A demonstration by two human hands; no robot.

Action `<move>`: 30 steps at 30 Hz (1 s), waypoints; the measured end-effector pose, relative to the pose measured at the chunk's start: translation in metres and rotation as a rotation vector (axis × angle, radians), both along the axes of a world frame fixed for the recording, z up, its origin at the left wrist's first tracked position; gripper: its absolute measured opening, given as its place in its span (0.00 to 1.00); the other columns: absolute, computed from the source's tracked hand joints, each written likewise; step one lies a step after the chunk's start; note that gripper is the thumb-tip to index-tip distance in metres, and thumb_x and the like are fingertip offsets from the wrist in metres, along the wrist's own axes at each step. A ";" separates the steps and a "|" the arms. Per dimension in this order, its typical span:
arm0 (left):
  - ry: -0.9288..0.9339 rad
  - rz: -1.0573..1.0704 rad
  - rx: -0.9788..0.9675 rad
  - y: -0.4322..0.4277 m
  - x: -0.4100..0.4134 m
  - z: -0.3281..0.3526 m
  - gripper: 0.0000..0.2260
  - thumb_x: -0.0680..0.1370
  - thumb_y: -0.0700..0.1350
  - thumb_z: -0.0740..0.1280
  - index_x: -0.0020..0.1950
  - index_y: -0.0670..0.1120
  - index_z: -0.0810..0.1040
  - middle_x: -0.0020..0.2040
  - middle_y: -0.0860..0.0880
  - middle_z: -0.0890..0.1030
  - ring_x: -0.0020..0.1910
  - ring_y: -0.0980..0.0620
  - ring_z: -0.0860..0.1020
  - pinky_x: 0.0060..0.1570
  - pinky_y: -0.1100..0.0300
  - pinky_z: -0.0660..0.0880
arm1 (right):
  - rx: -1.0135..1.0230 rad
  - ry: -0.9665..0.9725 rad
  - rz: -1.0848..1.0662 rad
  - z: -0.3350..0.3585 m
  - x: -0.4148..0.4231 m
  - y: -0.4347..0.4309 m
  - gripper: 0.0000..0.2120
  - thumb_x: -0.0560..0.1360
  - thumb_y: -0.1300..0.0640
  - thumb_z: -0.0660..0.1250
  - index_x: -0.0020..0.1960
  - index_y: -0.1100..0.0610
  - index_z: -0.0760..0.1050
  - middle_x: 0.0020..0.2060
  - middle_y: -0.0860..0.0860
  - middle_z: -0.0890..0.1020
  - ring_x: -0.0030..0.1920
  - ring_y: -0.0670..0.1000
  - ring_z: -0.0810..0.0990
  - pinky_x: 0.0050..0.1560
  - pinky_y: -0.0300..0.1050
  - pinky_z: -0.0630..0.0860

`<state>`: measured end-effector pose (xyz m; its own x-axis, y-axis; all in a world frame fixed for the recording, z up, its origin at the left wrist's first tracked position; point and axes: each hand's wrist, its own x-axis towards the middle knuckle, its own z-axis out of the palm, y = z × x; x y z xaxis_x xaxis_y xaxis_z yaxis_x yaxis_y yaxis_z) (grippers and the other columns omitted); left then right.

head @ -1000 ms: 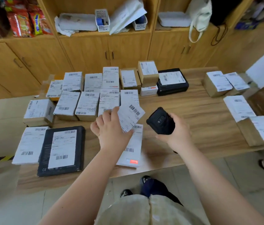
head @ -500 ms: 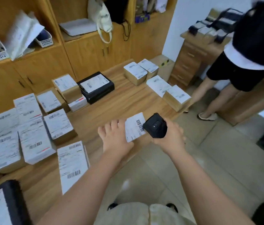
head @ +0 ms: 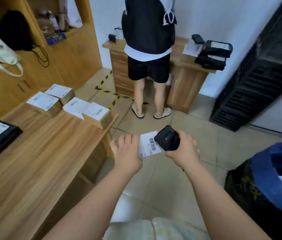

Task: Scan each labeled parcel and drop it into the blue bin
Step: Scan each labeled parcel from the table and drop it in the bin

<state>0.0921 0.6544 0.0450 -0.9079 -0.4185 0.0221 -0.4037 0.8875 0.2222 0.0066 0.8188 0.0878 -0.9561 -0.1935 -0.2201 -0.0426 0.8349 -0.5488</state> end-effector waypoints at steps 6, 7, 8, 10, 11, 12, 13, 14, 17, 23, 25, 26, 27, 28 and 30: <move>-0.015 -0.151 0.051 0.128 -0.117 0.003 0.30 0.67 0.46 0.68 0.67 0.55 0.63 0.62 0.53 0.69 0.64 0.49 0.63 0.59 0.50 0.51 | -0.061 0.010 -0.245 -0.002 -0.072 0.144 0.33 0.64 0.53 0.75 0.67 0.46 0.69 0.60 0.49 0.74 0.64 0.56 0.69 0.62 0.57 0.72; -0.021 -0.182 0.054 0.146 -0.131 0.005 0.31 0.66 0.47 0.69 0.67 0.55 0.64 0.61 0.53 0.69 0.64 0.49 0.63 0.59 0.50 0.52 | -0.077 0.003 -0.283 -0.003 -0.079 0.164 0.32 0.64 0.53 0.75 0.66 0.45 0.70 0.59 0.49 0.74 0.63 0.56 0.70 0.61 0.57 0.72; -0.024 -0.211 0.054 0.164 -0.144 0.006 0.31 0.65 0.48 0.69 0.67 0.55 0.64 0.61 0.53 0.70 0.64 0.49 0.64 0.59 0.50 0.53 | -0.089 -0.006 -0.316 -0.004 -0.086 0.183 0.31 0.64 0.54 0.74 0.65 0.45 0.70 0.58 0.49 0.74 0.63 0.56 0.70 0.60 0.57 0.73; -0.014 -0.277 0.038 0.197 -0.169 0.005 0.32 0.64 0.48 0.70 0.67 0.54 0.65 0.60 0.53 0.70 0.63 0.48 0.65 0.59 0.50 0.55 | -0.102 -0.015 -0.383 -0.008 -0.096 0.219 0.30 0.65 0.54 0.73 0.65 0.45 0.70 0.57 0.48 0.74 0.63 0.56 0.70 0.60 0.56 0.73; -0.003 -0.311 0.024 0.213 -0.181 0.004 0.32 0.64 0.49 0.70 0.67 0.54 0.66 0.60 0.52 0.71 0.63 0.48 0.65 0.59 0.50 0.55 | -0.105 -0.021 -0.421 -0.010 -0.099 0.236 0.31 0.65 0.54 0.73 0.66 0.44 0.69 0.58 0.48 0.74 0.63 0.56 0.69 0.60 0.55 0.72; 0.005 -0.346 0.015 0.229 -0.193 0.002 0.32 0.64 0.49 0.70 0.67 0.53 0.67 0.60 0.52 0.72 0.63 0.47 0.66 0.59 0.50 0.55 | -0.110 -0.022 -0.465 -0.011 -0.101 0.252 0.32 0.65 0.54 0.73 0.66 0.44 0.69 0.58 0.48 0.74 0.63 0.56 0.69 0.60 0.55 0.72; 0.007 -0.383 0.014 0.245 -0.205 0.000 0.31 0.64 0.49 0.71 0.67 0.53 0.67 0.60 0.51 0.72 0.63 0.47 0.66 0.58 0.51 0.55 | -0.112 -0.018 -0.512 -0.013 -0.104 0.268 0.33 0.65 0.54 0.74 0.67 0.43 0.69 0.59 0.48 0.74 0.64 0.56 0.68 0.61 0.55 0.71; 0.003 -0.424 0.020 0.261 -0.217 -0.002 0.31 0.64 0.49 0.71 0.67 0.53 0.68 0.60 0.51 0.73 0.63 0.47 0.67 0.58 0.50 0.55 | -0.108 -0.006 -0.561 -0.014 -0.106 0.284 0.34 0.65 0.53 0.75 0.68 0.43 0.68 0.60 0.48 0.73 0.64 0.56 0.68 0.62 0.56 0.71; -0.029 -0.556 0.036 0.312 -0.254 -0.009 0.32 0.65 0.49 0.71 0.68 0.54 0.67 0.61 0.52 0.72 0.64 0.47 0.66 0.61 0.48 0.56 | -0.101 0.043 -0.705 -0.020 -0.115 0.329 0.37 0.65 0.52 0.76 0.70 0.44 0.66 0.64 0.49 0.72 0.66 0.56 0.67 0.63 0.58 0.69; -0.044 -0.782 0.055 0.412 -0.342 -0.028 0.31 0.65 0.52 0.72 0.68 0.54 0.67 0.61 0.52 0.72 0.63 0.48 0.66 0.65 0.46 0.57 | -0.073 0.005 -0.974 -0.035 -0.153 0.418 0.40 0.65 0.49 0.77 0.73 0.44 0.63 0.66 0.48 0.71 0.67 0.56 0.67 0.64 0.61 0.69; -0.038 -0.875 0.059 0.447 -0.375 -0.033 0.30 0.67 0.52 0.71 0.67 0.54 0.67 0.61 0.52 0.72 0.62 0.47 0.67 0.64 0.47 0.58 | -0.068 -0.006 -1.040 -0.043 -0.173 0.443 0.41 0.65 0.48 0.78 0.73 0.45 0.63 0.66 0.49 0.71 0.67 0.57 0.67 0.63 0.61 0.70; -0.043 -0.914 0.068 0.464 -0.392 -0.034 0.29 0.68 0.52 0.70 0.67 0.54 0.67 0.61 0.52 0.72 0.62 0.47 0.67 0.64 0.47 0.59 | -0.062 -0.017 -1.071 -0.046 -0.183 0.455 0.41 0.65 0.48 0.77 0.73 0.45 0.63 0.67 0.49 0.71 0.67 0.56 0.67 0.62 0.61 0.70; -0.052 -0.949 0.073 0.480 -0.408 -0.035 0.28 0.68 0.52 0.70 0.67 0.54 0.67 0.61 0.53 0.72 0.62 0.47 0.67 0.64 0.47 0.59 | -0.058 -0.029 -1.100 -0.047 -0.194 0.465 0.41 0.65 0.49 0.77 0.73 0.45 0.62 0.67 0.49 0.71 0.67 0.56 0.67 0.63 0.61 0.70; -0.058 -0.984 0.072 0.495 -0.423 -0.036 0.29 0.68 0.53 0.70 0.68 0.55 0.67 0.61 0.53 0.72 0.62 0.48 0.67 0.64 0.47 0.59 | -0.056 -0.035 -1.126 -0.049 -0.204 0.476 0.41 0.66 0.49 0.77 0.73 0.45 0.62 0.67 0.49 0.71 0.67 0.56 0.67 0.63 0.61 0.70; -0.055 -1.048 0.058 0.523 -0.453 -0.039 0.32 0.66 0.53 0.72 0.68 0.56 0.66 0.61 0.54 0.72 0.62 0.49 0.66 0.64 0.47 0.58 | -0.058 -0.035 -1.186 -0.049 -0.223 0.497 0.41 0.66 0.48 0.78 0.73 0.45 0.62 0.67 0.49 0.71 0.67 0.57 0.67 0.63 0.61 0.70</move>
